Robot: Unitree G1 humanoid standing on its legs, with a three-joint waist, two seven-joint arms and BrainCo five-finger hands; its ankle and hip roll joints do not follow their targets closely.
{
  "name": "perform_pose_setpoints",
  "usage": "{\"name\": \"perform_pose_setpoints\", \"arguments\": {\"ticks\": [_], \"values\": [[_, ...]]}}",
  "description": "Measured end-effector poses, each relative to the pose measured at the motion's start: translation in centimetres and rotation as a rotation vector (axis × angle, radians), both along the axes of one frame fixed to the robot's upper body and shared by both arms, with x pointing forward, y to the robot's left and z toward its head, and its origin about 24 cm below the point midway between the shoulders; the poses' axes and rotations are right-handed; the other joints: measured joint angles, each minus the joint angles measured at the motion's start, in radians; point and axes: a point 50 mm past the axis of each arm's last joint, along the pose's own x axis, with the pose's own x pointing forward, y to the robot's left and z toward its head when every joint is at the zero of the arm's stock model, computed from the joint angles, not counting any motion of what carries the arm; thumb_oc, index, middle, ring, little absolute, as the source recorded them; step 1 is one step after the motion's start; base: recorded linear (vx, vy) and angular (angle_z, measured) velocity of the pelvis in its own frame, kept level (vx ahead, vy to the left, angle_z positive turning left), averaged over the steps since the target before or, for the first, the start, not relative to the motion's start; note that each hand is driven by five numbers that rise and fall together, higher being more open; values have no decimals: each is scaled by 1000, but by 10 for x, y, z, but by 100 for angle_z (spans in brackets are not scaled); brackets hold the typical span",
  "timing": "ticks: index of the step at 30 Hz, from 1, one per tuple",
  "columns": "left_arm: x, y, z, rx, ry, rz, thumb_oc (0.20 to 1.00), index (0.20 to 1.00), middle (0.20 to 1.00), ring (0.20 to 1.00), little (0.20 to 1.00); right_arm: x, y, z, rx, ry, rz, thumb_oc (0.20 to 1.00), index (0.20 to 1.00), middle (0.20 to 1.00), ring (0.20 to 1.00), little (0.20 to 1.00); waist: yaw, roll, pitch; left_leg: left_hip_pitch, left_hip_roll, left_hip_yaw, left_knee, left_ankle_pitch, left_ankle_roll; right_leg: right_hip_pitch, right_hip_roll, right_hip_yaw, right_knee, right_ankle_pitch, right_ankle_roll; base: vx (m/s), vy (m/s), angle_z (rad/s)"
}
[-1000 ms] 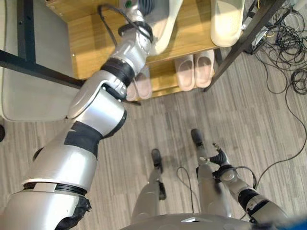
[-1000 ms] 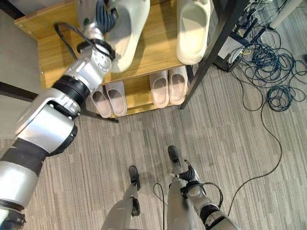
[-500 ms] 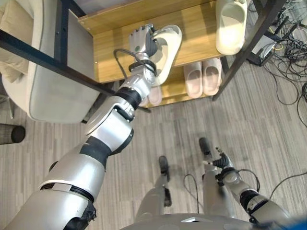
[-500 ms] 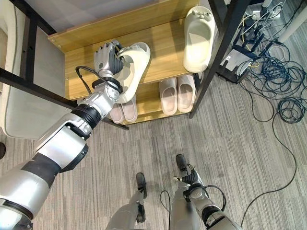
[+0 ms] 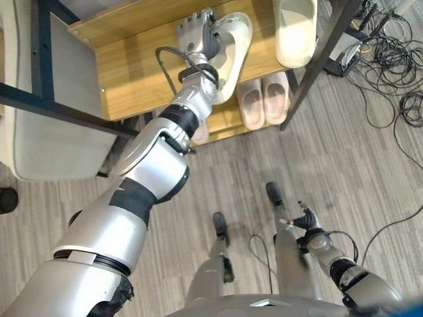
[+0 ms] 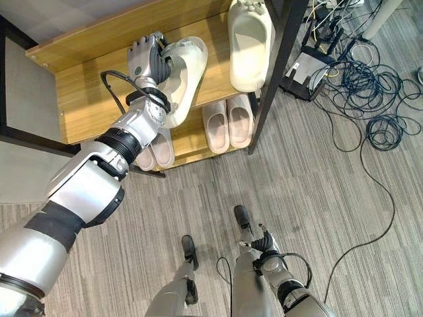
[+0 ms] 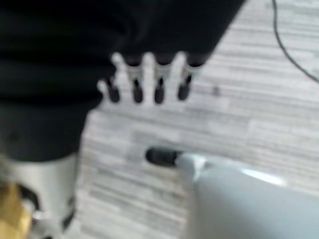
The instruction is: Arrange the slippers neatly on the shoe rack.
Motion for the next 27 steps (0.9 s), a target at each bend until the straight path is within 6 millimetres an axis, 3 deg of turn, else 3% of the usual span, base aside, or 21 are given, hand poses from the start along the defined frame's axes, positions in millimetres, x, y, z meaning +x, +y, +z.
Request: {"name": "perform_pose_setpoints", "arguments": {"ticks": [9, 15, 20, 21, 22, 23, 27], "values": [[0, -1, 12, -38, -17, -10, 200, 200, 200, 200, 200, 5, 2, 3, -5, -13, 15, 1000, 1000, 1000, 1000, 1000, -1, 0, 0, -16, 0, 0, 0, 0, 0, -15, 0, 1, 0, 1, 0, 46, -7, 0], [0, 10, 22, -34, -31, 23, 200, 200, 200, 200, 200, 4, 2, 2, -6, -10, 13, 1000, 1000, 1000, 1000, 1000, -8, -2, -2, -29, 0, 7, 0, 0, -1, -32, 2, 6, 0, 4, 0, 34, -3, -2], [1, 10, 20, -32, -25, 27, 200, 200, 200, 200, 200, 5, 4, 3, -2, -17, 14, 1000, 1000, 1000, 1000, 1000, -13, -30, -17, -34, 2, 20, 0, -2, -1, -50, 8, 18, 14, 4, 1, 25, -4, -7], [1, 10, 20, -32, -24, 29, 278, 278, 278, 278, 278, 5, 5, 3, -1, -18, 14, 1000, 1000, 1000, 1000, 1000, -13, -36, -20, -36, 3, 22, 0, -2, -1, -57, 9, 21, 18, 4, 2, 11, -3, -9], [1, 10, 20, -32, -24, 30, 818, 818, 818, 818, 818, 5, 7, 3, 3, -19, 15, 1000, 1000, 1000, 1000, 1000, -13, -44, -27, -44, 3, 27, 0, -2, -2, -70, 11, 27, 25, 3, 2, 9, -5, -6], [1, 10, 20, -32, -24, 28, 1000, 1000, 1000, 1000, 1000, 5, 6, 3, 0, -18, 13, 1000, 1000, 1000, 1000, 1000, -14, -46, -30, -49, 4, 26, 0, -1, -3, -76, 12, 27, 29, 3, 2, 14, -14, -5], [2, 15, 15, -155, 19, 25, 1000, 1000, 1000, 1000, 1000, 4, 9, 2, 6, -15, 13, 1000, 1000, 1000, 1000, 1000, -12, -45, -30, -48, 15, 27, 0, 1, -6, -76, 23, 27, 30, 4, 0, 5, 1, -2]]}}
